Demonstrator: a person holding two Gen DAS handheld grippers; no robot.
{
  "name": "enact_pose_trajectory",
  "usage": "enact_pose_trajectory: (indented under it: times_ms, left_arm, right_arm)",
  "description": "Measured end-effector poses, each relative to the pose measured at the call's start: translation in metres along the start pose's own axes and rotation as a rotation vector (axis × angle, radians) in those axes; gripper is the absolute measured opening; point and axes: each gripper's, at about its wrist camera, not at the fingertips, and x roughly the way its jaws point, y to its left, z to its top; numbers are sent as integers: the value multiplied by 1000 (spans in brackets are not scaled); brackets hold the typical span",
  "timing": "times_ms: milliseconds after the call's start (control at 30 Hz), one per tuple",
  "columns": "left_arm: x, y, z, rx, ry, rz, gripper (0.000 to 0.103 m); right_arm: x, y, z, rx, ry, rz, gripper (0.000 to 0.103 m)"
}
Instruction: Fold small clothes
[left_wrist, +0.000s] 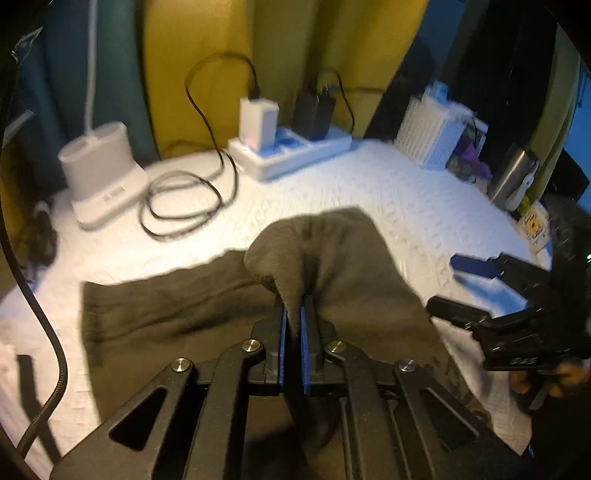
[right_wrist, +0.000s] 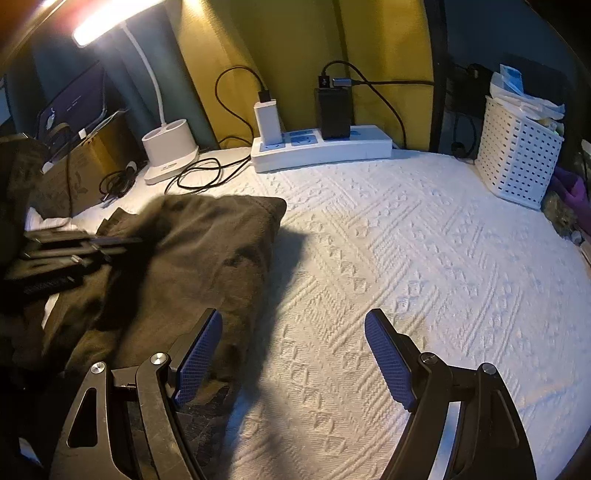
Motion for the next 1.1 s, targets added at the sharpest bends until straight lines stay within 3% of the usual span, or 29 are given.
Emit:
enact_pose_trajectory:
  times_ms: [200, 467, 933, 1033, 1067, 1100]
  left_arm:
    - [-34, 11, -3, -4, -50, 23, 5]
    - [-53, 44, -18, -71, -53, 55, 5]
    - [-27, 84, -42, -234, 46, 9, 8]
    - [-44, 79, -45, -223, 13, 40, 27]
    - [-49, 79, -46, -225, 1, 41, 42]
    - [-57, 76, -48, -229, -16, 33, 49]
  right_arm:
    - [4, 19, 5, -36, -7, 12, 81]
    - [19, 50, 13, -85, -6, 23, 81]
    - [49, 77, 19, -151, 49, -4, 81]
    - [44, 76, 20, -149, 45, -17, 81]
    - [41, 75, 20, -147, 42, -23, 81]
    - [38, 74, 20, -144, 37, -28, 81]
